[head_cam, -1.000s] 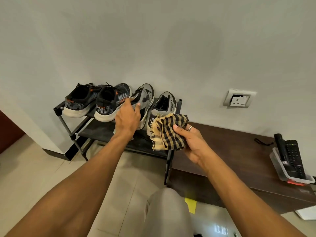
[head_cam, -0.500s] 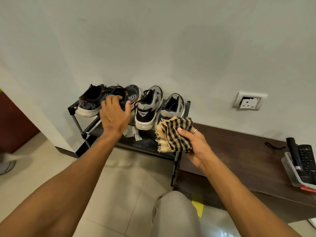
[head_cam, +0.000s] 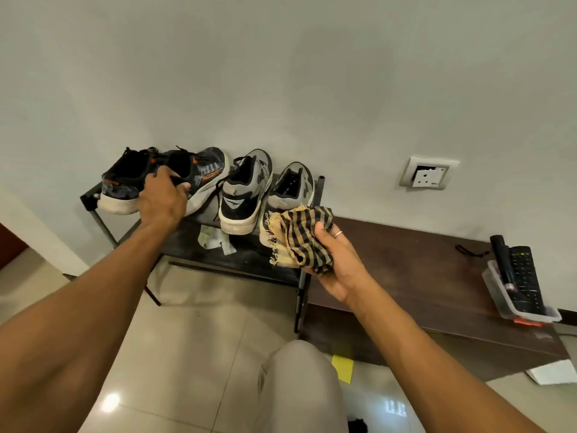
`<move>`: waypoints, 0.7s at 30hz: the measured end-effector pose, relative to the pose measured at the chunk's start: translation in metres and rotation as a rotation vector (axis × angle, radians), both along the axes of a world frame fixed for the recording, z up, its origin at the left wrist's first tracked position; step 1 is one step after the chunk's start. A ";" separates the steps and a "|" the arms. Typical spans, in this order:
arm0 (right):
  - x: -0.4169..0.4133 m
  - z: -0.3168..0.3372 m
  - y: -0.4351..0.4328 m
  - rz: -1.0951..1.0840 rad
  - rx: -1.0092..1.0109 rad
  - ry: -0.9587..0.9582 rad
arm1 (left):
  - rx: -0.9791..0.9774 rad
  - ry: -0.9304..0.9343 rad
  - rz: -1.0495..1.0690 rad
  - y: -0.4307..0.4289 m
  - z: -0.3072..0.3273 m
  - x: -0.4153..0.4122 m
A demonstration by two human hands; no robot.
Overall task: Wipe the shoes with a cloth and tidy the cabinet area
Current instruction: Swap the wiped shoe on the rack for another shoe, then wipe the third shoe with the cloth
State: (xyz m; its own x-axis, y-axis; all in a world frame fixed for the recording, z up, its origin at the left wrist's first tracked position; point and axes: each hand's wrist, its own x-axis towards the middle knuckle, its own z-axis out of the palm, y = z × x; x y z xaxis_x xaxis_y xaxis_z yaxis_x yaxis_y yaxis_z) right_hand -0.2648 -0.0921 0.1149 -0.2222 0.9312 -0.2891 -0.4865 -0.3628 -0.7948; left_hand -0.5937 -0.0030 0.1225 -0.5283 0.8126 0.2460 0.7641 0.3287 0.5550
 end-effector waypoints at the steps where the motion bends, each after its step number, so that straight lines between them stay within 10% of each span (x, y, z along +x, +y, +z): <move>1: 0.002 0.003 -0.002 0.000 0.006 -0.012 | 0.019 -0.013 0.024 -0.003 0.003 0.000; 21: 0.064 0.074 -0.094 -0.140 0.099 0.131 | 0.371 -0.179 -0.243 -0.141 0.144 0.099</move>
